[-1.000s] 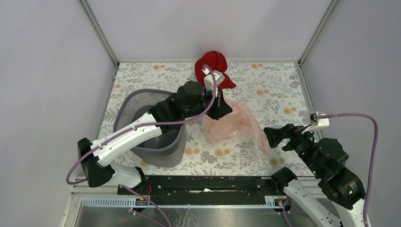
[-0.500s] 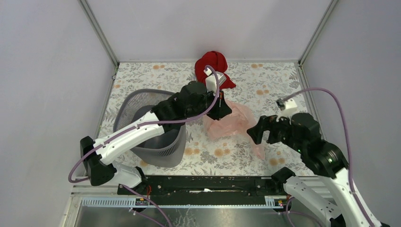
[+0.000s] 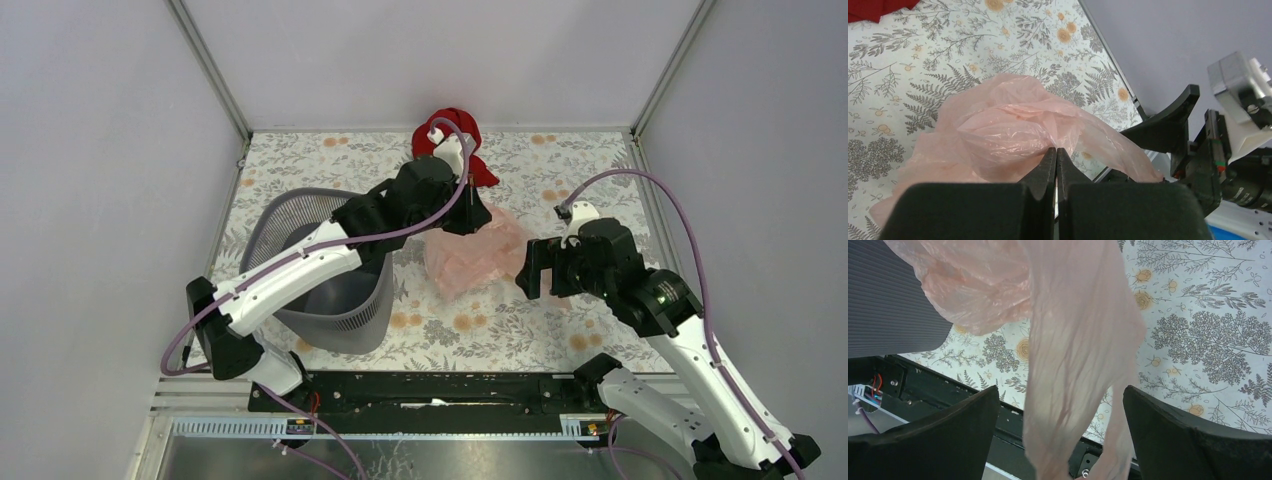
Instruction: Put the trash bags into the trash bin
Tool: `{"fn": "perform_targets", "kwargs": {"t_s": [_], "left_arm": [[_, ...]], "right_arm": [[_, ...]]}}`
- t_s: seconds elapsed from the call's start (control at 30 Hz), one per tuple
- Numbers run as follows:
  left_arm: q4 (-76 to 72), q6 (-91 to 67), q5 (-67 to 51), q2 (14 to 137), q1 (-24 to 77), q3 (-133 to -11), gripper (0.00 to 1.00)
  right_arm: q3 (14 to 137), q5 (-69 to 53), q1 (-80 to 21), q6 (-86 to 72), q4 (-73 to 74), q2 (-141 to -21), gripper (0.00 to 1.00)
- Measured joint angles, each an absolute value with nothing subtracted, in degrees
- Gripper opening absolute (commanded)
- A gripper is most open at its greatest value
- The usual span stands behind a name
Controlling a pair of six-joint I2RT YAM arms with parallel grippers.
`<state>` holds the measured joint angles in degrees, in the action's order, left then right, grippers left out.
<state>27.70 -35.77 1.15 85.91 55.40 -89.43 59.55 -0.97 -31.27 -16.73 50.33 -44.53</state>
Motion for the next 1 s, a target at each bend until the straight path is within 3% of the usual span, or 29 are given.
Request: {"fn": "perform_targets", "kwargs": {"t_s": [0.1,0.4,0.77,1.0], "left_arm": [[28.5,-36.4,1.8,86.9,55.3,-91.2,0.0],[30.5,-35.3,0.8,86.8,54.3,-91.9,0.0],[30.1,-20.3,-10.9,79.8,53.6,-83.9,0.0],[29.8,-18.6,-15.2,78.8,53.6,-82.5,0.09]], "right_arm": [[59.5,-0.1,-31.3,-16.7,50.3,-44.9,0.82],[59.5,9.9,-31.3,-17.3,48.0,-42.3,0.03],[66.1,23.2,-31.3,-18.2,43.2,-34.7,0.0],[66.0,16.8,-31.3,-18.0,41.1,-35.2,0.0]]}}
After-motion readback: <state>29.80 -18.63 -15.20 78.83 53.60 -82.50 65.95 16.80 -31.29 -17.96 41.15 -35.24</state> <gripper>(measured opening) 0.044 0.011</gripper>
